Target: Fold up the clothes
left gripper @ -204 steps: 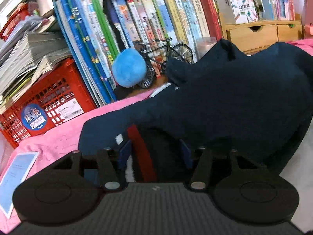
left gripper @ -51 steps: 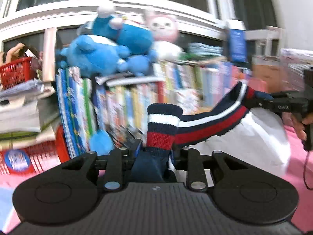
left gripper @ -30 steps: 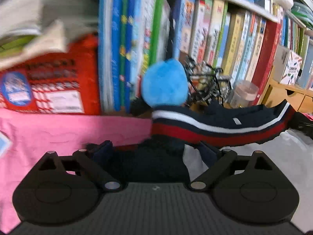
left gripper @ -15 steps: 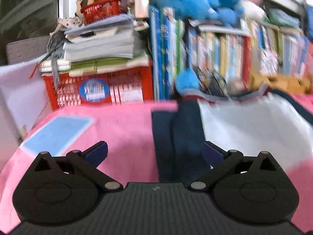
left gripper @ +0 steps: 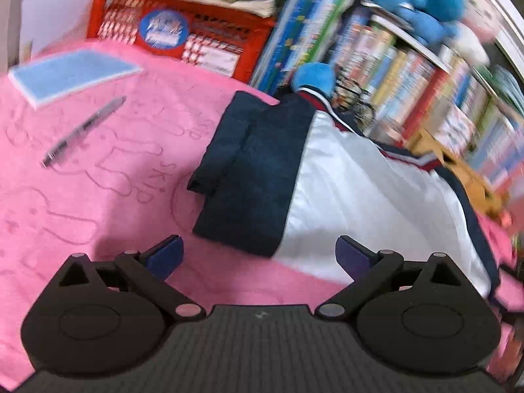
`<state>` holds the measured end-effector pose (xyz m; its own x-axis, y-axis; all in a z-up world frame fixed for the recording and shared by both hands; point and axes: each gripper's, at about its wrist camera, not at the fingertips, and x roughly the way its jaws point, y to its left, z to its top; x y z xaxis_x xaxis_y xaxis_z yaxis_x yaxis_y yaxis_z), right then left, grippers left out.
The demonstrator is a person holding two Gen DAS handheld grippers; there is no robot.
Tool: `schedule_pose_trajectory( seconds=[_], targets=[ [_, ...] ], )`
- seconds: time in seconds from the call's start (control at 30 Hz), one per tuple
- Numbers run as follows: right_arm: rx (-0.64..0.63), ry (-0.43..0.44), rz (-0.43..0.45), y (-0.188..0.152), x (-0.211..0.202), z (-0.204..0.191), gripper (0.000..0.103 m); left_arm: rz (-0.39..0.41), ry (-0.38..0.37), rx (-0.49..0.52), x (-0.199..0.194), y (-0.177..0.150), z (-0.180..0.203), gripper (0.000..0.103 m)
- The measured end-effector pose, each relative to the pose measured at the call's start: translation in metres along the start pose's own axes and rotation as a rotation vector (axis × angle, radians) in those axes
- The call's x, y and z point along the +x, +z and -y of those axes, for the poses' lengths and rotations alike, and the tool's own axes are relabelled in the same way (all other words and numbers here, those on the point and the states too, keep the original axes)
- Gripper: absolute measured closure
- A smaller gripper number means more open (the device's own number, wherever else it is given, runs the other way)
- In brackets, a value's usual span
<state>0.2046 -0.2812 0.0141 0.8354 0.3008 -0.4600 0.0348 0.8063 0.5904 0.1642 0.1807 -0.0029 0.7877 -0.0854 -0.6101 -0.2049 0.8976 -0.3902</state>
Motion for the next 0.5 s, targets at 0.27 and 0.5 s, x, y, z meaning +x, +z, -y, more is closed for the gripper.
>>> schedule_pose_trajectory(
  seconds=[0.27,0.5],
  targets=[
    [0.054,0.065,-0.016,0.007,0.015,-0.001,0.000,0.071,-0.075,-0.174,0.015,0.010,-0.015,0.022],
    [0.059,0.078,-0.018,0.008,0.027,-0.006,0.000,0.085,-0.135,-0.247,0.011,0.009,-0.038,0.084]
  ],
)
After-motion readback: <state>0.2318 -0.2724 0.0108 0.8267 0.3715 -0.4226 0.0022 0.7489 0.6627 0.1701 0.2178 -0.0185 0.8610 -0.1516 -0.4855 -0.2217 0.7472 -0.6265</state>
